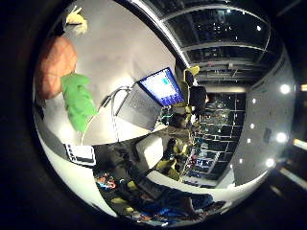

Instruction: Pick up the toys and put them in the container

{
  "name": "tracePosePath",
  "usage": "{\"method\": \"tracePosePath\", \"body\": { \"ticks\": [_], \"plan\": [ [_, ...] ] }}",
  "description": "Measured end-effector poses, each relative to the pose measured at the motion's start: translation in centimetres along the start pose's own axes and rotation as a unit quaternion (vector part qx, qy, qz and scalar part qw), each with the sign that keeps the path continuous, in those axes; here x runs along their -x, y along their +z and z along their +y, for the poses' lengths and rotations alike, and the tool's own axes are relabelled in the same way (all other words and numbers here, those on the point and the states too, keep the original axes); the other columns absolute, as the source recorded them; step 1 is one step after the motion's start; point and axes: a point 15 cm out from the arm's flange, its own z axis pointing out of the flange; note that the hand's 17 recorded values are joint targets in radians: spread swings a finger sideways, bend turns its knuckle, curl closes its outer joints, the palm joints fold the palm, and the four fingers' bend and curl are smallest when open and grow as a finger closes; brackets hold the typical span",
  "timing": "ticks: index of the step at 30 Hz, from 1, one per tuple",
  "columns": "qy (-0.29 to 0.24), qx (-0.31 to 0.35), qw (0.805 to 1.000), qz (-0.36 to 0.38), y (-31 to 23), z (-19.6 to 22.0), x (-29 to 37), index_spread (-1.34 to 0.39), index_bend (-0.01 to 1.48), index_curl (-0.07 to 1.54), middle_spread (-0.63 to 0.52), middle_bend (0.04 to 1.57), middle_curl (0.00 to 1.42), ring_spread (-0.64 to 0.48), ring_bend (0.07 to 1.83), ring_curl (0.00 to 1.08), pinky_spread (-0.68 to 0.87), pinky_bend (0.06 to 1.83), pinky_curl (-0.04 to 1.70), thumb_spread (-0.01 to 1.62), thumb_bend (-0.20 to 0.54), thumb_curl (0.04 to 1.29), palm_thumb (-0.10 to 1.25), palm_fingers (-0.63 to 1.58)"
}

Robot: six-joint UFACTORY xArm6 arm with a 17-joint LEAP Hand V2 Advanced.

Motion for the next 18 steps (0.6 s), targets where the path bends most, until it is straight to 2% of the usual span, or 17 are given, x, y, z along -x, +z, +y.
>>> {"method": "tracePosePath", "body": {
  "ticks": [6,15,18],
  "plan": [
    [-0.031,-0.047,0.995,-0.079,-4.4,-2.6,13.6,-0.46,0.92,0.59,-0.51,0.68,0.57,-0.46,0.36,0.27,0.06,0.18,-0.01,0.92,-0.02,0.34,0.97,0.81],
    [-0.086,-0.087,0.982,-0.143,-10.4,-9.9,32.6,-0.46,0.9,0.59,-0.52,0.67,0.59,-0.48,0.36,0.27,0.06,0.18,-0.01,0.92,-0.021,0.34,0.98,0.82],
    [-0.088,-0.108,0.978,-0.154,-11.7,-13.8,36.3,-0.46,0.9,0.59,-0.52,0.67,0.59,-0.48,0.36,0.27,0.06,0.18,-0.01,0.92,-0.02,0.34,0.97,0.82]
  ]
}}
